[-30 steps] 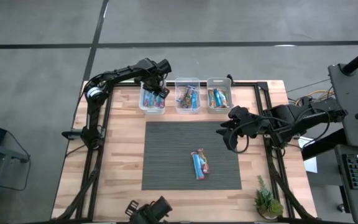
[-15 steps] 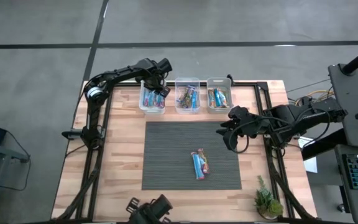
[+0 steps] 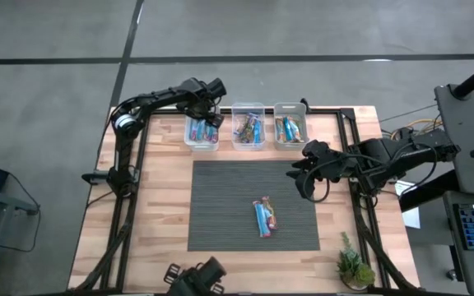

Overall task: Pick and place Granola Bars by type
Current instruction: Put the yellow granola bar into the white bin

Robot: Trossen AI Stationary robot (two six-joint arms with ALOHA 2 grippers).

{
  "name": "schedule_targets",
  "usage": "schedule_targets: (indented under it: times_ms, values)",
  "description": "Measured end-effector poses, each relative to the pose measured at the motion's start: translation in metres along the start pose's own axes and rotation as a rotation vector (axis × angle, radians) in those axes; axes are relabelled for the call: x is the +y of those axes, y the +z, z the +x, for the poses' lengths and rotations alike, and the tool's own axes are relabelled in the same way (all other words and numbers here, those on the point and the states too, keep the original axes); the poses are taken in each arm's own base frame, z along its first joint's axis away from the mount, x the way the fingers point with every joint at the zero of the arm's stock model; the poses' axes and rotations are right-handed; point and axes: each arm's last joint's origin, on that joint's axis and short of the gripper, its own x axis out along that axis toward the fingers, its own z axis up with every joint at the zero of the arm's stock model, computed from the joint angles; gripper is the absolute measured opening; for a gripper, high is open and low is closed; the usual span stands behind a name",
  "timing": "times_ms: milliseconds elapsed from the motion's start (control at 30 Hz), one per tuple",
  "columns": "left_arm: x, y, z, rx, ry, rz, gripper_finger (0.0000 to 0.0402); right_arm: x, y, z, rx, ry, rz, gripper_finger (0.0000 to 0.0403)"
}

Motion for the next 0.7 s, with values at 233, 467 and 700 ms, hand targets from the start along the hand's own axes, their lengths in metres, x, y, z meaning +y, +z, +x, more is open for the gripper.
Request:
schedule_targets:
  times_ms: [233,467,700]
  values:
    - [-0.001,-0.006,0.014,0.028,-0.027,-0.018,0.019,0.0,0.0,0.0,0.0,0.0,-0.006,0.0171]
    - [-0.002,-0.009,0.022,0.029,-0.042,-0.029,0.0189,0.0,0.0,0.0,0.0,0.0,-0.01,0.0171]
    - [0.0,-0.018,0.035,0.061,-0.027,-0.029,0.0189,0.0,0.0,0.0,0.0,0.0,-0.01,0.0171]
